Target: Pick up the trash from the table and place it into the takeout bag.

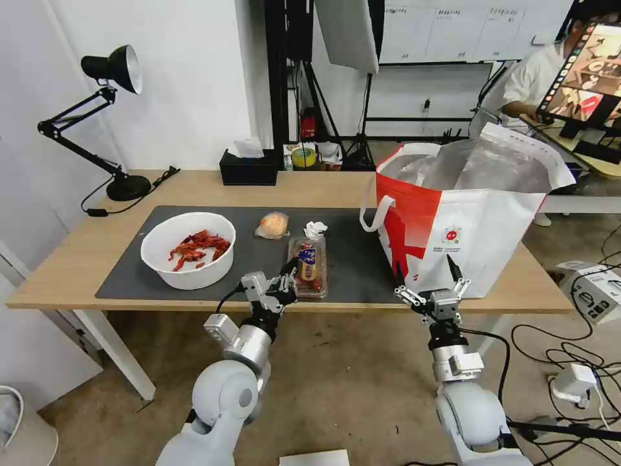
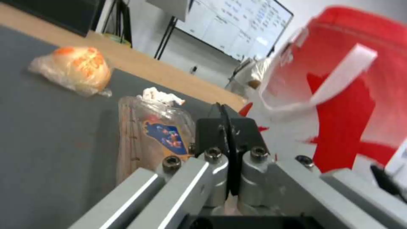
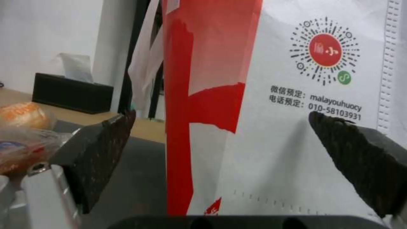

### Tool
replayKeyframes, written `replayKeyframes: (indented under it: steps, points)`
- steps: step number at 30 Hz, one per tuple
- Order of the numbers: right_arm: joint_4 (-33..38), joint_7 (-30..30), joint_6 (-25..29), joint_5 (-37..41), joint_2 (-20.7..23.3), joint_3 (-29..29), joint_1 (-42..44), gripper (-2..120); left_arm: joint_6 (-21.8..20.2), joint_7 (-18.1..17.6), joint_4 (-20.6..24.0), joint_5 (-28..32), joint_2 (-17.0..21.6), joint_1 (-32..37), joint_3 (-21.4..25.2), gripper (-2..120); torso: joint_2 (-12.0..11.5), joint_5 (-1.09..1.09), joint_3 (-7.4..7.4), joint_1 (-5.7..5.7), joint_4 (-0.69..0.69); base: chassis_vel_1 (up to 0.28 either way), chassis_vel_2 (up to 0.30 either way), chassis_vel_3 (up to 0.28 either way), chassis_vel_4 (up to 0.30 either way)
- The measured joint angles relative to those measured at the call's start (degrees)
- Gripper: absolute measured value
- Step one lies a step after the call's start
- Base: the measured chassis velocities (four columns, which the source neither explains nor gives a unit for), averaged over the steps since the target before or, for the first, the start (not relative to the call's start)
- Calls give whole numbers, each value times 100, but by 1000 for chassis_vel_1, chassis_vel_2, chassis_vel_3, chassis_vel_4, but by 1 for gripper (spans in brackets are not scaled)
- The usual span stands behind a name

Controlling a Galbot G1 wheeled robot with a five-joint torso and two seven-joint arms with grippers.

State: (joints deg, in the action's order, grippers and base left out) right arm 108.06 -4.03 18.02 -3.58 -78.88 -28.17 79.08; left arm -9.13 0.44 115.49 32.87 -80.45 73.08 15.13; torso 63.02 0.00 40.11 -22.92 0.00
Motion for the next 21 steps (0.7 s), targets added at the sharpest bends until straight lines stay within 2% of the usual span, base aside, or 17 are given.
replayKeyframes:
  steps: [10,21]
  points:
    - [-20,0,-8,-44,-17,7,12,100,-83,587,-143,-897,118,-78,32,0,0,1,0,0,0,0,0,0,0]
    - [-69,2,-54,-112,-29,62,-45,100,10,821,-249,-1323,256,-130,55,0,0,0,0,0,0,0,0,0,0]
